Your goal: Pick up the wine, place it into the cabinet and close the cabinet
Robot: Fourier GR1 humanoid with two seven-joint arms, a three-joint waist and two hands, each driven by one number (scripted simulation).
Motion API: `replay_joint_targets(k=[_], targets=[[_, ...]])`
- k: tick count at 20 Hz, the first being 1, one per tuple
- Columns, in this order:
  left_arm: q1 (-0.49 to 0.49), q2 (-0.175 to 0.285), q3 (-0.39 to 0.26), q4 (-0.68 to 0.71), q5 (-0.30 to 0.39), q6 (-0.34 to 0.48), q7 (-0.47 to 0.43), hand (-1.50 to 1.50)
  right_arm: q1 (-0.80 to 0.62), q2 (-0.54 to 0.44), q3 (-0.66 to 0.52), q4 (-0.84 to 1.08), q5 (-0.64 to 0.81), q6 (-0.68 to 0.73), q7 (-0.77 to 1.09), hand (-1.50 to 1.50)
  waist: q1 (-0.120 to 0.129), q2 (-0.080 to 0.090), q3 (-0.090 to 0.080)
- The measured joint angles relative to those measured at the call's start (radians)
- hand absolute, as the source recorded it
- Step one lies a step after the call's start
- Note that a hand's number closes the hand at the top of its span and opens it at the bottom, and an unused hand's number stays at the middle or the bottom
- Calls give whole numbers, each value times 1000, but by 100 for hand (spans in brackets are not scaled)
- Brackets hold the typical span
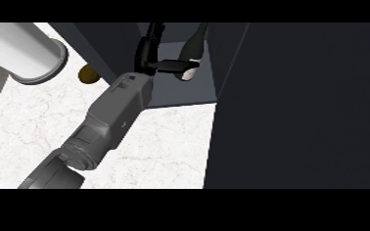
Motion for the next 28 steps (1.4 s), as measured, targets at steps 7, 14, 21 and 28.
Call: replay_joint_targets(k=[7,14,21,28], targets=[[7,-28,37,-51,23,-152,-23,-150,-4,-28,-9,-10,8,-28,44,-150,43,-23,4],[55,-33,9,-218,-12,-120,46,-150,-3,-58,-29,-13,17,-58,77,-150,92,-46,8],[167,-37,-86,-529,-55,-18,176,-150,-5,-71,-9,-17,25,-78,89,-150,111,-56,9],[335,-41,-212,-905,-89,183,320,-150,2,-73,13,-20,35,-86,76,-150,110,-54,10]])
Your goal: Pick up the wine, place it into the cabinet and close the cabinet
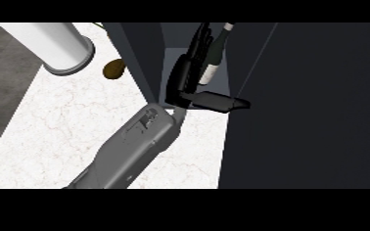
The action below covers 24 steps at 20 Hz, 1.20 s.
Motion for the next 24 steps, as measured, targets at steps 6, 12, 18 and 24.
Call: replay_joint_targets(k=[6,12,18,24], targets=[[173,15,-133,-240,-14,195,26,-150,-48,-10,40,0,22,-30,27,-150,-9,6,1],[341,23,-233,-479,-54,301,50,150,-34,-5,54,-6,41,-41,14,-150,-9,9,1],[509,86,-313,-698,-96,311,66,150,-25,-13,66,-11,52,-43,14,-150,-13,10,0],[675,215,-346,-847,-95,215,30,150,-48,-10,87,-13,48,-47,34,150,-14,10,0]])
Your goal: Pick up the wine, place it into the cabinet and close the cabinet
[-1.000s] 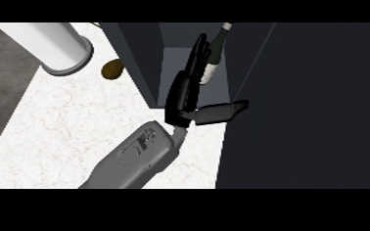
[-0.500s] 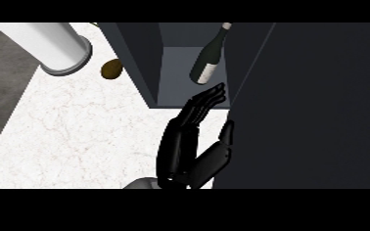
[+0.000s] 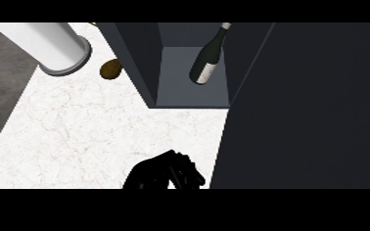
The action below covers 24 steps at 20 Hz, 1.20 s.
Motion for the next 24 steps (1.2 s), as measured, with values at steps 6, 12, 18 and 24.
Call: replay_joint_targets(k=[6,12,18,24], targets=[[129,181,55,-141,63,-135,-30,150,-4,20,90,1,-12,68,-29,150,8,1,0],[233,328,185,-240,164,-266,-73,150,-33,118,228,14,-29,46,16,150,17,4,2],[383,467,375,-277,288,-424,-148,150,-80,196,368,39,6,-3,57,150,22,5,3],[504,580,584,-247,420,-616,-203,150,-223,239,515,176,64,-80,12,150,33,-2,-2]])
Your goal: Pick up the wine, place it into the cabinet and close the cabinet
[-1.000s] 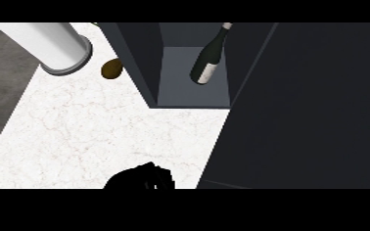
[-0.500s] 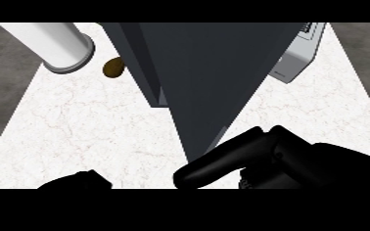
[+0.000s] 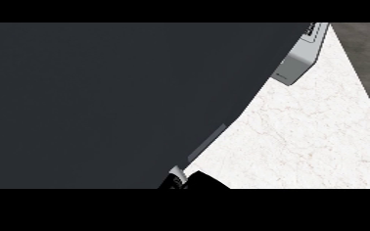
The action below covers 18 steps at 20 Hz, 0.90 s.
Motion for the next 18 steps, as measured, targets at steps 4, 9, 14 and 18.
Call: replay_joint_targets(k=[4,9,14,18], targets=[[48,53,107,38,78,-126,-7,150,-123,8,48,160,40,-74,-64,150,5,1,0],[73,93,192,60,150,-231,10,150,-275,12,41,420,44,-158,-178,150,15,5,0],[89,110,256,91,187,-312,19,150,-396,13,10,672,-12,-219,-298,150,24,10,0],[94,125,310,121,221,-362,31,150,-452,14,-33,876,-60,-218,-414,150,29,15,0]])
